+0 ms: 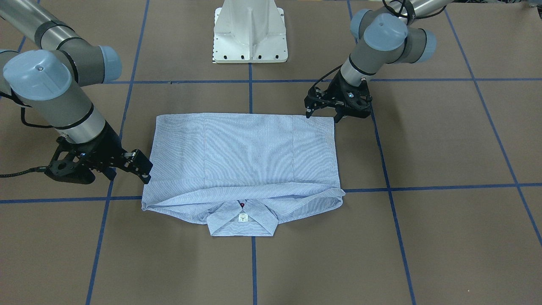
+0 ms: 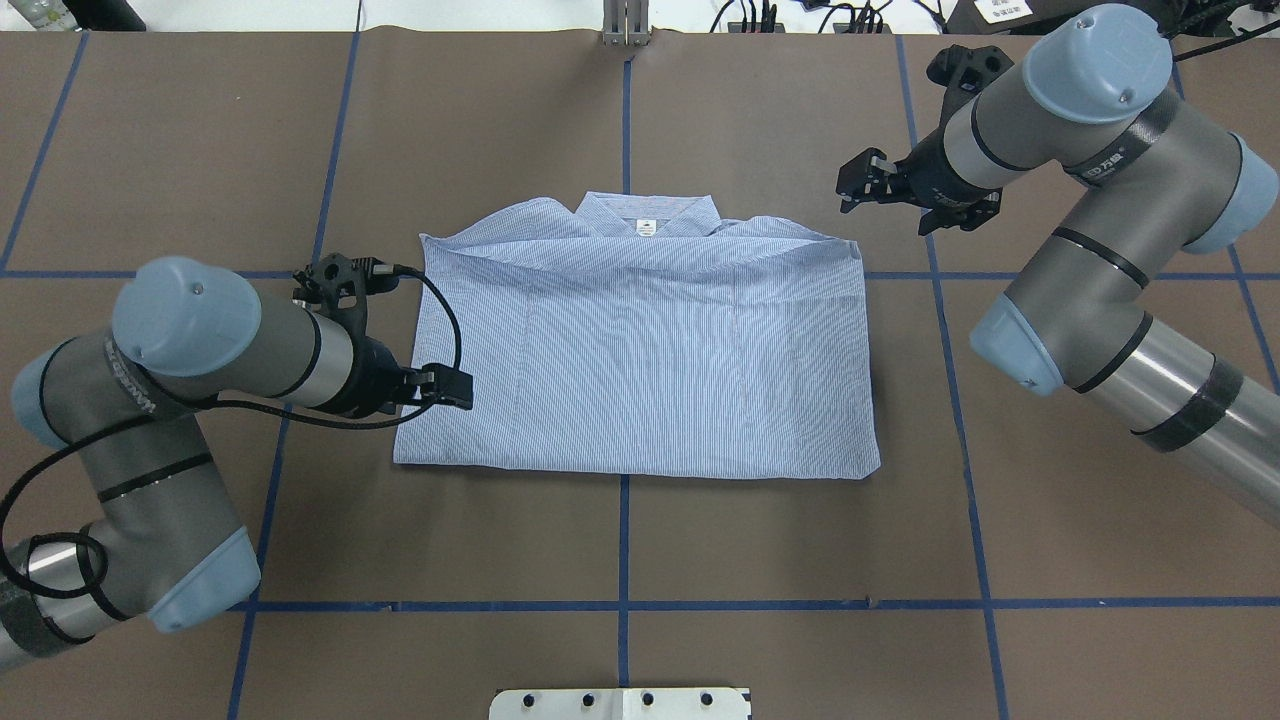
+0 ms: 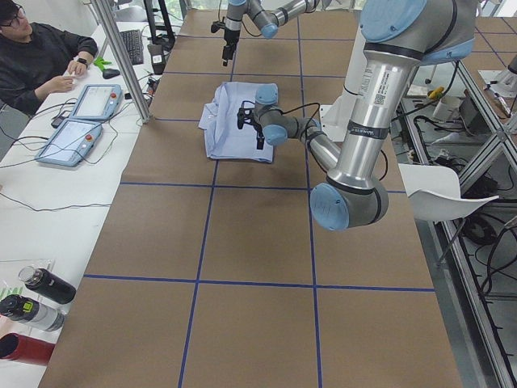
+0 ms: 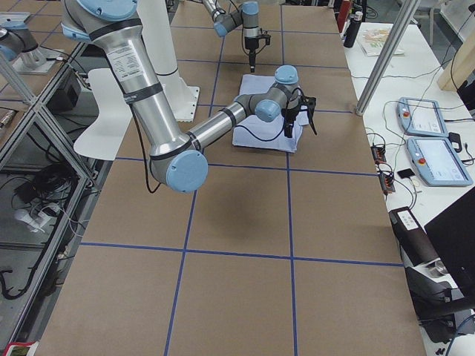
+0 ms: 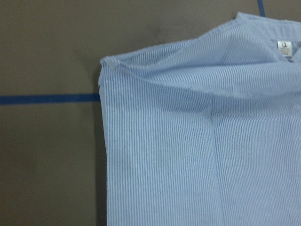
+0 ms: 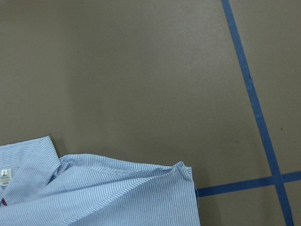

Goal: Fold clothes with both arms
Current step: 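Lower the left gripper to the shirt's side edge while the right gripper rises away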

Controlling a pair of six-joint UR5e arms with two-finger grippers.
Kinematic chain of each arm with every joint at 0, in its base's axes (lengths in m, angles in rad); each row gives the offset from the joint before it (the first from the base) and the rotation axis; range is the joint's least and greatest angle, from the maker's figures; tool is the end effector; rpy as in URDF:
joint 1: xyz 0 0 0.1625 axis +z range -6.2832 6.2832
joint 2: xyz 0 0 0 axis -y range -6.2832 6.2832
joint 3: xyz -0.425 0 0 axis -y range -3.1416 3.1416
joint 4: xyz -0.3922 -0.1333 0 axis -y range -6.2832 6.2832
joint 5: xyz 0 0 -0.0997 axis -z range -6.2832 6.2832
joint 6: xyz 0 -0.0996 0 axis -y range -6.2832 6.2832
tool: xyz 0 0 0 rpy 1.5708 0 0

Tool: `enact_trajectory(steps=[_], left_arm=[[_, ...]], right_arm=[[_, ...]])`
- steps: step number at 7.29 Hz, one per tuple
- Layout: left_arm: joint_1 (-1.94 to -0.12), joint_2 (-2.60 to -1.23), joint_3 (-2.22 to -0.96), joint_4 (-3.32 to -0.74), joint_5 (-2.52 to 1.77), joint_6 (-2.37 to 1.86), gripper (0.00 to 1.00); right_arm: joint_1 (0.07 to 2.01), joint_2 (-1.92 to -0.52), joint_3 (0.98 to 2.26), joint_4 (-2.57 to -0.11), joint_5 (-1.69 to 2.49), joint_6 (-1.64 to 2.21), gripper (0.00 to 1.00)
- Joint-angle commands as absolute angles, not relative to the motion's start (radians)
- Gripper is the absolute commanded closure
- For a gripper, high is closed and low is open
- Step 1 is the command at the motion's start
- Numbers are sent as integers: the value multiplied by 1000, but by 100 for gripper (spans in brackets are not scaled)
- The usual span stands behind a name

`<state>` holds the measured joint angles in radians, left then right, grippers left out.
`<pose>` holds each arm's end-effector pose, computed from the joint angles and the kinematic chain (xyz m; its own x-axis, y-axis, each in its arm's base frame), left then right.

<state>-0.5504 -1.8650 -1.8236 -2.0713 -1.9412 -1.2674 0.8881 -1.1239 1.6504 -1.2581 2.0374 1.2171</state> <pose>0.4507 -0.3907 0.3253 0.4723 0.0369 -0.8807 0.0830 0.9928 0.0861 -0.3449 -0.5645 0.3339 0.5622 0.2011 0.8021 -0.3059 0.9517 -0.0242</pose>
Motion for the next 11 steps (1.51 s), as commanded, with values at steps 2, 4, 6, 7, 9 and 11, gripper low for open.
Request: enact_trajectory(steps=[2,4,6,7,9,11], left_arm=[[-505,-1829,-1813,-2102,-1907,-1285,1],[-505,-1828,-1803,-2099,-1907,-1284,3],[-505,-1832,-1776,-2097,-1899,-1282,2],[-503,-1836,-1757,-2097,-1876,-1281,2],[-503,-1841,-1753,-2097,-1876,-1282,18],[-503,-1851,-1762,-2097,-1882,-1282,64]], right_arm=[[888,-1127,1652,-1258,2037,1216,0],[888,-1129,1652,-1258,2034,1218,0],[887,-1131,1652,-1258,2022,1218,0],[887,-1137,1654,-1256,2017,1218,0],[887,-1137,1654,-1256,2017,1218,0],[887,-1138,1657,-1256,2017,1218,0]])
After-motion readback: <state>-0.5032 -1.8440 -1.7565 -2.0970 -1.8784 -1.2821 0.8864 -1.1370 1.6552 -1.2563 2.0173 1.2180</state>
